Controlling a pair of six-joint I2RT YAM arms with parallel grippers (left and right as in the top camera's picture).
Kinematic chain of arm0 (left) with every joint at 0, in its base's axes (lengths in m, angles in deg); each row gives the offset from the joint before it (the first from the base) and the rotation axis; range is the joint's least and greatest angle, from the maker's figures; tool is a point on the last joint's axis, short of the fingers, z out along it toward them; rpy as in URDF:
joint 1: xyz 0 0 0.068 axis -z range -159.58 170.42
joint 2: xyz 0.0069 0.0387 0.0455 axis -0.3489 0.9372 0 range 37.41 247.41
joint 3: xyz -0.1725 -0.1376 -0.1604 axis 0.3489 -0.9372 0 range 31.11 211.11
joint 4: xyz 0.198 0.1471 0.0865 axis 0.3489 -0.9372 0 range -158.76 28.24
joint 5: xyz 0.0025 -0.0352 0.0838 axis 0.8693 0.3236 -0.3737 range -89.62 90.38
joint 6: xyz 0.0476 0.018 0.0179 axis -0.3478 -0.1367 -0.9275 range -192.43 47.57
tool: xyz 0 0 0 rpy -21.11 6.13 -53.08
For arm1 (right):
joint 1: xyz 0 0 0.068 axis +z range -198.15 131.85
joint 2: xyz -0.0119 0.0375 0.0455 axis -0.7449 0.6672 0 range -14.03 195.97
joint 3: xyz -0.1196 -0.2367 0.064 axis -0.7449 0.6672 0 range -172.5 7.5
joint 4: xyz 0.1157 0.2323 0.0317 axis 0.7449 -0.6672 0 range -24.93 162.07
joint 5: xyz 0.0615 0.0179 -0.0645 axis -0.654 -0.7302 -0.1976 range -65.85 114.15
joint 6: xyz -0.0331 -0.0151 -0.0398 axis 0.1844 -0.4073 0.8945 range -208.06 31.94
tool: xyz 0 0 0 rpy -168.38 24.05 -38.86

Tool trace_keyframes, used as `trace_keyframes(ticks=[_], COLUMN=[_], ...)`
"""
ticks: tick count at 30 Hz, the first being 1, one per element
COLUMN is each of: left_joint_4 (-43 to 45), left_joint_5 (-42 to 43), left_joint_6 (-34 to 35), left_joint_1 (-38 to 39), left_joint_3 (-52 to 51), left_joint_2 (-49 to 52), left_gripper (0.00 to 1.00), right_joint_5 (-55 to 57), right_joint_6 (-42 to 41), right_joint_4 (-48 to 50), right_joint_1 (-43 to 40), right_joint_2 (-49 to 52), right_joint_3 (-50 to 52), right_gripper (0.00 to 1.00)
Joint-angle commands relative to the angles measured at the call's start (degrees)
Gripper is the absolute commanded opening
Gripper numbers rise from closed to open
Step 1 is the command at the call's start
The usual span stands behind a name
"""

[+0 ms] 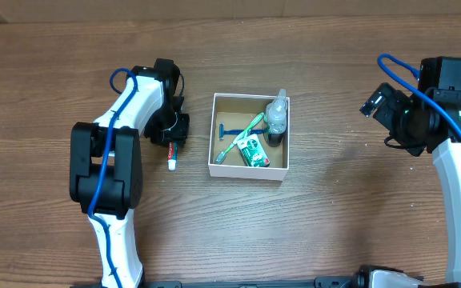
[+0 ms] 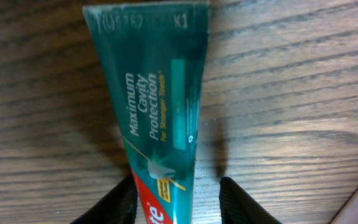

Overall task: Pack container
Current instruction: 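Place the toothbrush into the box with the left gripper, then grasp the Colgate toothpaste tube with the left gripper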

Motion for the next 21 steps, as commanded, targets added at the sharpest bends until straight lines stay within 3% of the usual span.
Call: trace_keyframes(ticks=[1,3,5,10,12,17,19,21], left_joint_4=[-1.09,-2.82,-5.44,-9.03,-7.56,-2.10,-2.62,-2.08], left_joint_5=[1.11,1.11,1.07,3.13,2.54,-1.33,-4.09,-6.56], left_joint_6=[0.37,0.33,0.15,0.15,-0.35,-1.42,-1.09,1.29], left_joint_1=[-0.26,-0.26,-0.26,3.48,9.16,18.64,19.91,18.88], left_joint_3=[-0.15,1.07,4.48,15.08,15.32,10.75,10.27,10.32], left_joint_2=[1.49,0.37,-2.93,-17.20,-21.88,-17.92,-15.65,-16.20], left_gripper=[0.19,0.07,0.04,0.16,0.17,0.17,0.11,0.28], right_joint_5=[-0.07,-0.07,-0.07,-0.07,-0.07,-0.07,-0.07,-0.07], right_joint_6=[-0.46,-0.46,-0.46,-0.46,-0.46,-0.46,-0.46,-0.46], right_joint_4=[0.31,0.31,0.31,0.28,0.31,0.31,0.31,0.31], right_joint_1=[-0.17,-0.17,-0.17,-0.17,-0.17,-0.17,-0.17,-0.17], right_joint_2=[-0.02,-0.02,-0.02,-0.02,-0.02,-0.02,-0.02,-0.02], right_joint_3=[-0.83,-0.83,-0.83,-0.83,-0.83,-0.83,-0.83,-0.83], right_gripper=[1.00,1.00,1.00,1.00,1.00,1.00,1.00,1.00])
